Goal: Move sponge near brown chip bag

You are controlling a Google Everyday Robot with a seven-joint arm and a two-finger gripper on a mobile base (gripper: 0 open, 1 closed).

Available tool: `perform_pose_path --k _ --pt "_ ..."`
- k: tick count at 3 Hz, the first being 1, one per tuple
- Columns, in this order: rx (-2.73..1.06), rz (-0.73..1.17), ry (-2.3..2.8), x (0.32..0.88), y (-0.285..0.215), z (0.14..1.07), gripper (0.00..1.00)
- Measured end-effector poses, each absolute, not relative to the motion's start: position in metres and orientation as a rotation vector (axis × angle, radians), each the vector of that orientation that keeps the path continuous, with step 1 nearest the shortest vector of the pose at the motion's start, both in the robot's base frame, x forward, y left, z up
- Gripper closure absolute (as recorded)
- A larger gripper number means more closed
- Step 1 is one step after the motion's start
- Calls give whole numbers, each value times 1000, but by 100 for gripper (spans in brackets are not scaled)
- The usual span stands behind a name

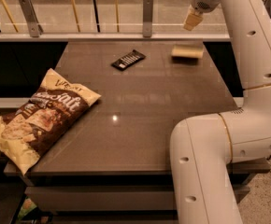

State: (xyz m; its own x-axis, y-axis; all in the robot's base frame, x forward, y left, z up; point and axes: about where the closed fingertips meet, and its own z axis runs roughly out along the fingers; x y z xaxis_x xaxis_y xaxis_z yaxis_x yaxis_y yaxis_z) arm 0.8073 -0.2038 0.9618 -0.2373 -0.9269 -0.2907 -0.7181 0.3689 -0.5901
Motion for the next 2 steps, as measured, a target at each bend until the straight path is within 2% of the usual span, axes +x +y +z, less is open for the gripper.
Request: perform_pose_path --k 1,2 --pt "-1417 -445 2025 814 -200 955 0" --pt "-1417 -445 2025 814 -200 955 0"
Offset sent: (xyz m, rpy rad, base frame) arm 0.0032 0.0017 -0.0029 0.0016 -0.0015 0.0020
